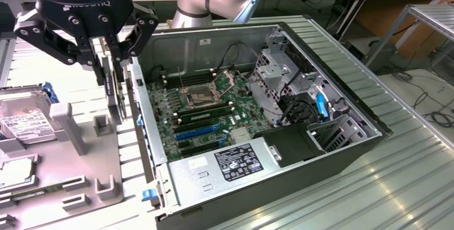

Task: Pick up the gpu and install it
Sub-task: 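Pick up the gpu and move the gpu toward the slot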

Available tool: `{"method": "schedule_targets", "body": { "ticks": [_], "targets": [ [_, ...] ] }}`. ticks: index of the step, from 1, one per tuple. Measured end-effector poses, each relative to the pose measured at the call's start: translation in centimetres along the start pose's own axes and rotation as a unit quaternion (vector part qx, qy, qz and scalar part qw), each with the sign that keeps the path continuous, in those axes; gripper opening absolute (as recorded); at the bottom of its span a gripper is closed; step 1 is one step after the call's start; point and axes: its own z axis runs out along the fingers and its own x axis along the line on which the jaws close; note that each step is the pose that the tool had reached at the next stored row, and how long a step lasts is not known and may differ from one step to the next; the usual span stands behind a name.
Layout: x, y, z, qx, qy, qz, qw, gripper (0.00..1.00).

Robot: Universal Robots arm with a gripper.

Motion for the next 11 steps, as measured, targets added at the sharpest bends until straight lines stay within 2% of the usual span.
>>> {"method": "schedule_targets", "body": {
  "ticks": [11],
  "targets": [
    [-0.93,0.01,0.04,0.0000,0.0000,0.000,1.0000,0.27]
  ]
}}
